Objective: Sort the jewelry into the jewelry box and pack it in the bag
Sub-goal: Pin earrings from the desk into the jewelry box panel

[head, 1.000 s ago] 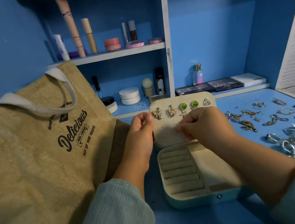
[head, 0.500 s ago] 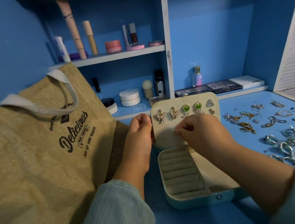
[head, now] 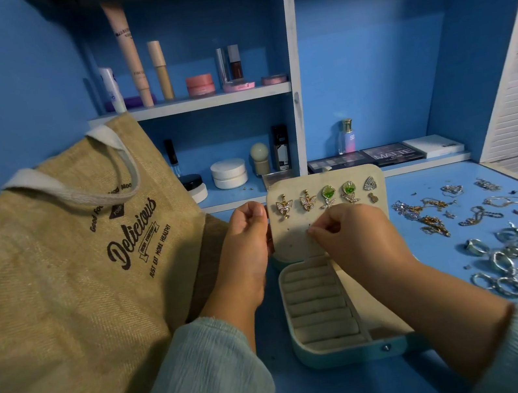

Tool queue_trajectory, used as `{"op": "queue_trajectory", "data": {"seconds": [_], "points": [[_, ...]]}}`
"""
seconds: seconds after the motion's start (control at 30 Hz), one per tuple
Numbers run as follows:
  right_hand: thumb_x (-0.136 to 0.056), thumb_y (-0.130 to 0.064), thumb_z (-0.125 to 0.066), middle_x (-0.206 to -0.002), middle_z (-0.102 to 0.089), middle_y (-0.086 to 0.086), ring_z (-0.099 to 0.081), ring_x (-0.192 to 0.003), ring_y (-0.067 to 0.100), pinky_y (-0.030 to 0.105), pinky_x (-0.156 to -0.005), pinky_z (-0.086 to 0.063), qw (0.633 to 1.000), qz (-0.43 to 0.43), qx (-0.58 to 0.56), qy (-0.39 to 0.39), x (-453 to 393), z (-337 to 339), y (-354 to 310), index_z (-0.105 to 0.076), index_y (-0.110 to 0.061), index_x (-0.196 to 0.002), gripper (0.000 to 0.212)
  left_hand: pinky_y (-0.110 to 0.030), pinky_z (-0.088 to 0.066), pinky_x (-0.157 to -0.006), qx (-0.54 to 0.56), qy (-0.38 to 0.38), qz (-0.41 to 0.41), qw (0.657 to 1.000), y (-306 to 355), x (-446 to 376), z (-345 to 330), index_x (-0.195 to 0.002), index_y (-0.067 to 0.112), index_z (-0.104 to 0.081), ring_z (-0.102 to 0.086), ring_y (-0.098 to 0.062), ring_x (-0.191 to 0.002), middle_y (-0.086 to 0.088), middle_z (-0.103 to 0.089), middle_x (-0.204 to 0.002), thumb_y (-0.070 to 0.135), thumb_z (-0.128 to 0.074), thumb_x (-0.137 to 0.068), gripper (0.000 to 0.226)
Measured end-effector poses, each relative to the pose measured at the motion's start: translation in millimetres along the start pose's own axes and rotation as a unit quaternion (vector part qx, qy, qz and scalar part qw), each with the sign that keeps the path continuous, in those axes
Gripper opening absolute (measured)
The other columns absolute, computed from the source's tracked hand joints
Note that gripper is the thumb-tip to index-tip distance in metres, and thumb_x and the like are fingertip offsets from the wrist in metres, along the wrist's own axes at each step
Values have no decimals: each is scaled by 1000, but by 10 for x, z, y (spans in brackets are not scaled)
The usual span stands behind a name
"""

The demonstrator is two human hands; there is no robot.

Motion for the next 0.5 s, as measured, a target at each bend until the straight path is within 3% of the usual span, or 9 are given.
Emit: {"op": "queue_trajectory", "data": {"seconds": [0.3,0.43,0.5], "points": [[-91,-28,-53,-82,-64,2,-58,-75,18,34,-67,-51,999,8,34,18,10,19,-45,-65,-16,-87,17,-44,-52,-88,21,-2,27,999,15,3,-13,-92,23,-55,-64,-23,-97,-5,-66,-101,24,-41,-99,16],[-93,-27,-50,-83,-65,3,-59,-75,18,33,-69,-50,997,28,65,17,53,39,-75,-66,-16,-90,19,-35,-54,-71,50,-13,65,997,33,-32,-2,-97,14,-52,-65,-19,-80,-5,-66,-91,15,-40,-99,12],[-93,-28,-49,-83,-65,3,-59,-74,18,33,-68,-50,997,30,71,18,71,52,-82,-67,-16,-90,22,-33,-53,-69,58,-34,93,993,59,-35,13,-104,12,-54,-64,-17,-78,-7,-66,-89,10,-39,-98,16]]}}
Point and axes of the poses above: each hand's wrist, its own x-axis away from the middle knuckle, its own z-axis out of the back of the hand, y = z × x, the point moved 2 cm from there along -x, towards the middle knuckle
